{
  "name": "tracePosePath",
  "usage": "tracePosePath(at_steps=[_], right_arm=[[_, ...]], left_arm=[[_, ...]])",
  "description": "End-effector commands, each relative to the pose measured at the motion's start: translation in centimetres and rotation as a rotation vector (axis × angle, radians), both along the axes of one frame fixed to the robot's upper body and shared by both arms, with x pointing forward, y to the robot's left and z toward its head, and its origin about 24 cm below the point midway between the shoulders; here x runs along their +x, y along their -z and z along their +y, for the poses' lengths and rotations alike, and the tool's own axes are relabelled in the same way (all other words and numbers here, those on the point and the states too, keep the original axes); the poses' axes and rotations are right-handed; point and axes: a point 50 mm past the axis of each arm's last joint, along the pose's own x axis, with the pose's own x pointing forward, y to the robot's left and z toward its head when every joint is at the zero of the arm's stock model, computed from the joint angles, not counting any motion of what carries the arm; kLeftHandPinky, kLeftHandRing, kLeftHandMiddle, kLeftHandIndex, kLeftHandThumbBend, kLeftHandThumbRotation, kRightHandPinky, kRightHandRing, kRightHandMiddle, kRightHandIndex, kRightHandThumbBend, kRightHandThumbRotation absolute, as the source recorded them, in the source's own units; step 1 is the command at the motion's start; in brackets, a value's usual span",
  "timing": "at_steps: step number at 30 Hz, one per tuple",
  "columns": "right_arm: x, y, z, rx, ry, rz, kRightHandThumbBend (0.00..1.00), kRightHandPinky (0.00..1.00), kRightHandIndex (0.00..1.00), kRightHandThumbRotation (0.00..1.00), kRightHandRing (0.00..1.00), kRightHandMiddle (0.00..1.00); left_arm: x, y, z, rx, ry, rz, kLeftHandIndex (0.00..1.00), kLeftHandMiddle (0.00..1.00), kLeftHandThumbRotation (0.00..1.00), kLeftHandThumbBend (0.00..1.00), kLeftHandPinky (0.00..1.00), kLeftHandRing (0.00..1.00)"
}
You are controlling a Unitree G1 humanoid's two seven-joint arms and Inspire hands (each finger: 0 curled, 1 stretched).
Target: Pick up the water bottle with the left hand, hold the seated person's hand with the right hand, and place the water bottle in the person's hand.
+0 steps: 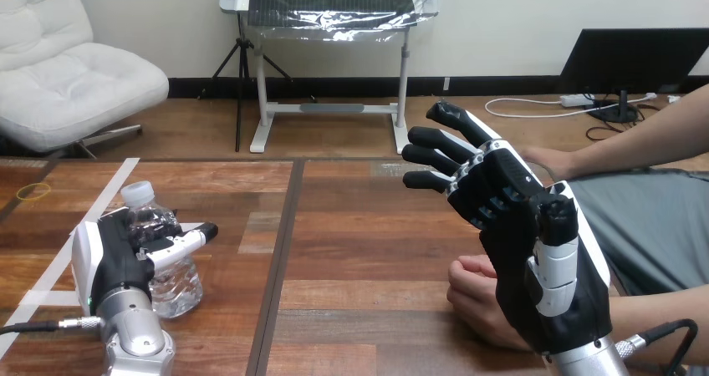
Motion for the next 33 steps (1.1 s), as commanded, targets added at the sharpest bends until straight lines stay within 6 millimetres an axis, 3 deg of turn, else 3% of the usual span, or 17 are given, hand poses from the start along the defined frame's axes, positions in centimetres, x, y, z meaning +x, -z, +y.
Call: tracePosePath(at_steps=[1, 18, 33], right_arm=[[0.4, -1.5, 0.0, 0.014, 0.003, -0.083, 0.78, 0.75, 0.87, 1.0, 0.81, 0.83], [0.5, -1.4, 0.0, 0.013, 0.006, -0.071, 0.77, 0.75, 0.87, 1.0, 0.81, 0.83], [1.9, -1.1, -1.2, -0.104, 0.063, -0.094, 0.76, 0.75, 0.88, 1.0, 0.84, 0.84]], left_arm=[[1.1, -1.1, -0.7, 0.019, 0.032, -0.055, 0.45, 0.41, 0.0, 0.75, 0.26, 0.35], [1.1, -1.7, -0.8, 0.005, 0.025, -0.108, 0.45, 0.41, 0.0, 0.74, 0.27, 0.35], [0.7, -4.4, -1.6, 0.048, 0.117, -0.318, 0.44, 0.4, 0.0, 0.73, 0.26, 0.34]])
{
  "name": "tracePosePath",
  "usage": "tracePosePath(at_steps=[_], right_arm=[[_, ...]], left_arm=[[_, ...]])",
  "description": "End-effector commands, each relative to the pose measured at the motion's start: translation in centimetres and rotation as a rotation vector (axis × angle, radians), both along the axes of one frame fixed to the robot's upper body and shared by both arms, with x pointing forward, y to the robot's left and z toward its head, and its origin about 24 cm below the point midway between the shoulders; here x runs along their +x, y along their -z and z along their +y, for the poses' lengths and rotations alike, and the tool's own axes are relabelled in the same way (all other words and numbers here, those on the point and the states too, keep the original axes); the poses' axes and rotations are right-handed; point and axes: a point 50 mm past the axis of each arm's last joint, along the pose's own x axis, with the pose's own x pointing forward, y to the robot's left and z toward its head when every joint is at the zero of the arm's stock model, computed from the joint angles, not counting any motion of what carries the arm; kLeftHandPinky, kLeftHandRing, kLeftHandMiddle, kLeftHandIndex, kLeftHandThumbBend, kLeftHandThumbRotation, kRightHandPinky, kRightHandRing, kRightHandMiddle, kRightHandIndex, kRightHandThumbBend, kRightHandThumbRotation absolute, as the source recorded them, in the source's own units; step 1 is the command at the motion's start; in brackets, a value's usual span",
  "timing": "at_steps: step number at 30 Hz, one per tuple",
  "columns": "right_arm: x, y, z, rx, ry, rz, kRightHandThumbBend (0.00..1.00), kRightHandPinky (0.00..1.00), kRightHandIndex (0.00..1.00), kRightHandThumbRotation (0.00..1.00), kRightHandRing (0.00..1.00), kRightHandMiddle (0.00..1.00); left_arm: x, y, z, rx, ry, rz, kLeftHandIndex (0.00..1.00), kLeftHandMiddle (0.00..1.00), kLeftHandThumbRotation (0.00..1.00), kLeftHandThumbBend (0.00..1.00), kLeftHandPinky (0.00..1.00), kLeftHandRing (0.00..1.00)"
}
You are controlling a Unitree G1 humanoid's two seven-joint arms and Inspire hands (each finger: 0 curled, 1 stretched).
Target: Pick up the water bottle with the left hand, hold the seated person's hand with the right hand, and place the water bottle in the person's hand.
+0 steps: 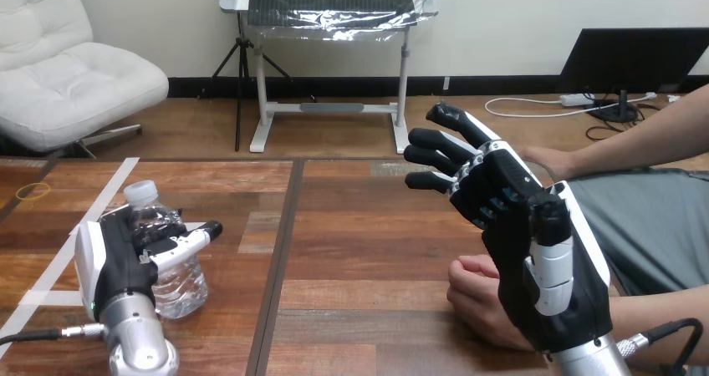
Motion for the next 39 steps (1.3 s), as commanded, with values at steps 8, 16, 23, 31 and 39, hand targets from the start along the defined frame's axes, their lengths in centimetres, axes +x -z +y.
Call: tracePosePath(at_steps=[8, 16, 23, 31, 39], right_arm=[[2.6, -1.6, -2.3, -0.138, 0.106, -0.116, 0.73, 0.75, 0.85, 1.0, 0.82, 0.83], [4.0, -2.4, -4.3, -0.261, 0.206, -0.144, 0.77, 0.73, 0.83, 0.99, 0.8, 0.82], [4.9, -2.6, -6.1, -0.348, 0.256, -0.139, 0.83, 0.72, 0.83, 0.94, 0.81, 0.82], [6.0, -2.9, -8.6, -0.48, 0.291, -0.157, 0.81, 0.74, 0.84, 0.84, 0.82, 0.83], [6.6, -3.3, -10.5, -0.611, 0.329, -0.128, 0.84, 0.75, 0.83, 0.76, 0.82, 0.84]], left_arm=[[1.1, -5.7, -1.6, 0.037, 0.129, -0.326, 0.44, 0.4, 0.0, 0.7, 0.25, 0.34], [0.6, -7.2, -2.3, 0.056, 0.19, -0.429, 0.43, 0.38, 0.0, 0.7, 0.24, 0.32], [0.0, -8.2, -2.9, 0.036, 0.234, -0.488, 0.42, 0.38, 0.0, 0.69, 0.25, 0.32], [-0.6, -9.1, -3.6, 0.02, 0.284, -0.539, 0.42, 0.38, 0.0, 0.68, 0.25, 0.32], [-0.9, -9.7, -4.0, 0.005, 0.334, -0.557, 0.42, 0.38, 0.0, 0.66, 0.27, 0.33]])
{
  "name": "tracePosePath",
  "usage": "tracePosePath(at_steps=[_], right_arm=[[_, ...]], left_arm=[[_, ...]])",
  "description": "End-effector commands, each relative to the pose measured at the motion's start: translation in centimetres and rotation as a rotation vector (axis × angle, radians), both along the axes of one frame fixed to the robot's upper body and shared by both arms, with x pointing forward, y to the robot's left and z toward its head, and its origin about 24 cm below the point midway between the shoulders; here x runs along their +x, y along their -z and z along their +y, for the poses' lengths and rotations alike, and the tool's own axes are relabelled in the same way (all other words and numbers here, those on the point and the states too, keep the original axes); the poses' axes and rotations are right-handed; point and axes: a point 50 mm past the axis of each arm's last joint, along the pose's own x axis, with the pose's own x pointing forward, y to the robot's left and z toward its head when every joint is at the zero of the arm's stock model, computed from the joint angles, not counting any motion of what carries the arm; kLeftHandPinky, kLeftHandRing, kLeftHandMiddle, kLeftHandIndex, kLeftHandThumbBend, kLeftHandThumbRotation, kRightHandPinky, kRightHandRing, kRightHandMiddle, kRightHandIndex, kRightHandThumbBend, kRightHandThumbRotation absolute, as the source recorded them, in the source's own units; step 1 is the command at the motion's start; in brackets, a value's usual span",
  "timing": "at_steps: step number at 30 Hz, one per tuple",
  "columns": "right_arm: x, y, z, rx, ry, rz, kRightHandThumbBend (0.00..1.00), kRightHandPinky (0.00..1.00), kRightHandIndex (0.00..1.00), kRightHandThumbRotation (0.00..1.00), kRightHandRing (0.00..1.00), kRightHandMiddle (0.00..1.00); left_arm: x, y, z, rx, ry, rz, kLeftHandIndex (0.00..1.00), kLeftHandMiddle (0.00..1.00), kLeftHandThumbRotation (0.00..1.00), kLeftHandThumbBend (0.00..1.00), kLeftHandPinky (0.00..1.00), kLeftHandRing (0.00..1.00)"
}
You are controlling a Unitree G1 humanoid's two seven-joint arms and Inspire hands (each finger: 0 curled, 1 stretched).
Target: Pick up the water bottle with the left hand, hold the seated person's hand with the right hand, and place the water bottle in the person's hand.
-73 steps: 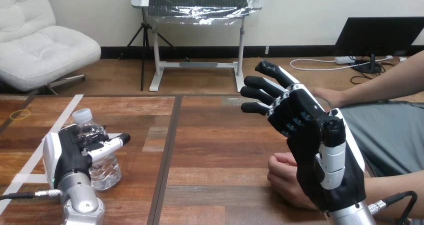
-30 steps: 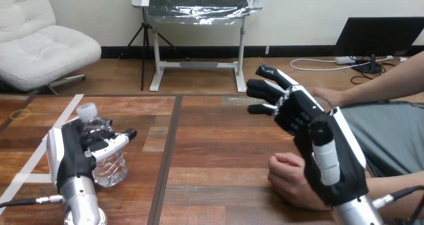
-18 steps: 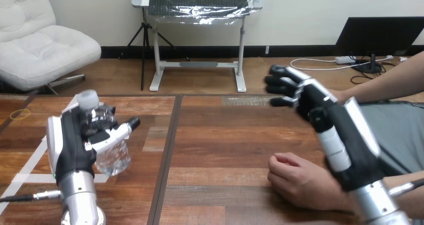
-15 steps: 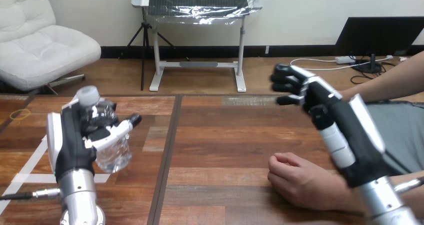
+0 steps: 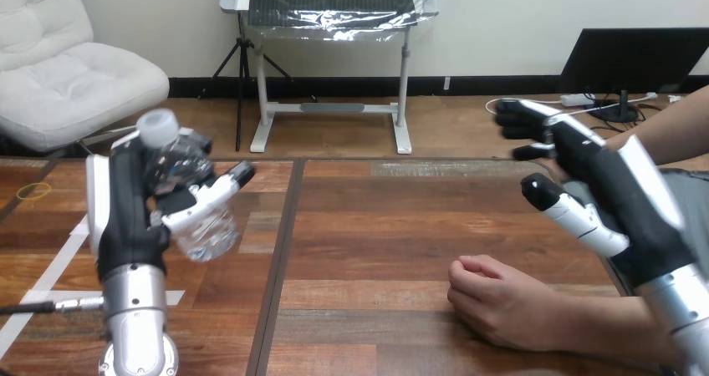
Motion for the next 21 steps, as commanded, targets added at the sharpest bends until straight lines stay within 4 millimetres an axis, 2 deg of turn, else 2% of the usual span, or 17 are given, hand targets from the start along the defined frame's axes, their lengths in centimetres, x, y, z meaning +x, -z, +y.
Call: tracePosePath(at_steps=[1, 12, 21], right_arm=[[1.3, -2.3, -1.4, -0.089, 0.039, -0.063, 0.84, 0.75, 0.83, 0.76, 0.82, 0.84], [1.7, -2.9, -3.3, -0.249, 0.07, -0.005, 0.88, 0.72, 0.85, 0.68, 0.81, 0.85], [2.1, -2.8, -4.6, -0.325, 0.078, 0.083, 0.86, 0.7, 0.84, 0.53, 0.81, 0.84]], left_arm=[[0.3, -3.0, -1.1, 0.013, 0.069, -0.138, 0.42, 0.38, 0.0, 0.66, 0.27, 0.33], [0.3, -3.0, -1.3, 0.03, 0.092, -0.139, 0.41, 0.38, 0.0, 0.67, 0.26, 0.33], [0.4, -3.0, -1.4, 0.027, 0.097, -0.138, 0.41, 0.38, 0.0, 0.68, 0.26, 0.33]])
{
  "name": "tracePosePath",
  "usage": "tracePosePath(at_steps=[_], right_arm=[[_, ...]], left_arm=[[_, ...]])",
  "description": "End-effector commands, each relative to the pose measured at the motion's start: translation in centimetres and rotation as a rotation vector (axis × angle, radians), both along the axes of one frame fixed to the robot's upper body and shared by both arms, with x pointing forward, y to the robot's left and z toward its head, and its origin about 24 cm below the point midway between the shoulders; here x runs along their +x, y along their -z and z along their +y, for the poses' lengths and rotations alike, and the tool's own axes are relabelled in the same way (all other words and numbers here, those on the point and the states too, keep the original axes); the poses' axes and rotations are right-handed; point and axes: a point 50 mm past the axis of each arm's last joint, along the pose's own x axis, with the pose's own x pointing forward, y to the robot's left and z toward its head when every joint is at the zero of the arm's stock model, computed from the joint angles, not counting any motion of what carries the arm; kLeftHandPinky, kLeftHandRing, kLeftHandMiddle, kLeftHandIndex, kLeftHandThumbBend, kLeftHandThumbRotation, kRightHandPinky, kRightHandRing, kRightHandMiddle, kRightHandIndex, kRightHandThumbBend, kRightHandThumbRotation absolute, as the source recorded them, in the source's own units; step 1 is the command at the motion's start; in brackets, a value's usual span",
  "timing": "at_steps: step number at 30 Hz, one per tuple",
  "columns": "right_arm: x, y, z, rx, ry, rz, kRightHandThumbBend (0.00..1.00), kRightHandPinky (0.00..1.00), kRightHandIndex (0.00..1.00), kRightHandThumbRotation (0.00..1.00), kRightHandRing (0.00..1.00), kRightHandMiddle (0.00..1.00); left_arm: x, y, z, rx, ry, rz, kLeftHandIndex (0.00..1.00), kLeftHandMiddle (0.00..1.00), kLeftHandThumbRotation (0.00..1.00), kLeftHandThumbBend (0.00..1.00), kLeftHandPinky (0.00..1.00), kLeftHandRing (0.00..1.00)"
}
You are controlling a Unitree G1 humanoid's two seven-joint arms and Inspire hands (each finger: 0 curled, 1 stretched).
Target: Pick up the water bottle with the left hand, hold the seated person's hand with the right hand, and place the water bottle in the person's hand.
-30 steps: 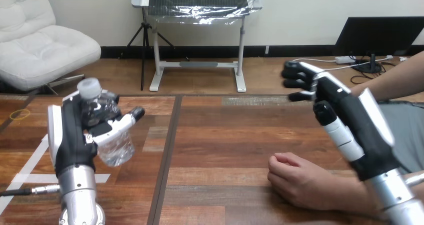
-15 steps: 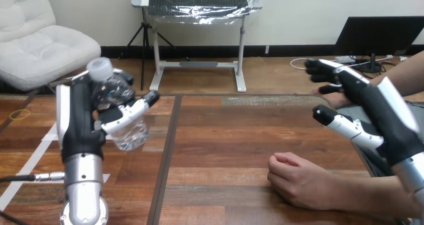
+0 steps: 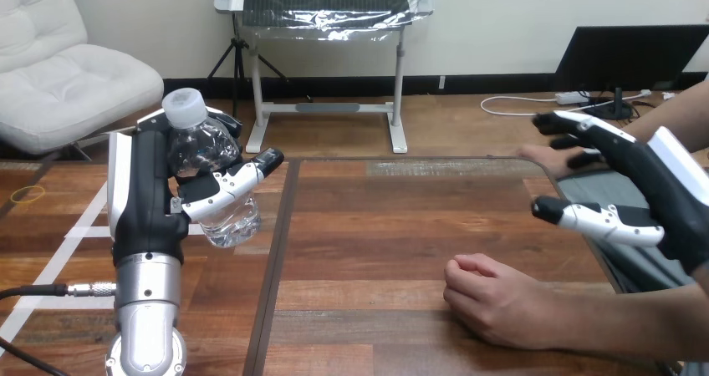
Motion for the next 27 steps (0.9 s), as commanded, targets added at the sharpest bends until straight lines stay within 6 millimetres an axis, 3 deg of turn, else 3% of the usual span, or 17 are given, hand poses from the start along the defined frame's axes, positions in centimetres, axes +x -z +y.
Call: tracePosePath(at_steps=[1, 15, 27], right_arm=[[1.3, -1.7, -0.5, -0.047, -0.003, -0.009, 0.86, 0.7, 0.84, 0.52, 0.81, 0.84], [1.4, -0.7, -1.9, -0.11, 0.024, 0.123, 0.89, 0.71, 0.84, 0.4, 0.81, 0.84], [1.4, -0.5, -2.7, -0.171, 0.038, 0.216, 0.99, 0.7, 0.84, 0.29, 0.81, 0.84]], left_arm=[[0.5, -1.9, -0.3, 0.012, 0.017, -0.095, 0.41, 0.38, 0.0, 0.68, 0.26, 0.33], [0.6, -1.7, -0.2, 0.0, 0.027, -0.09, 0.41, 0.38, 0.0, 0.68, 0.25, 0.32], [0.7, -1.7, -0.2, -0.003, 0.032, -0.088, 0.41, 0.38, 0.0, 0.68, 0.25, 0.32]])
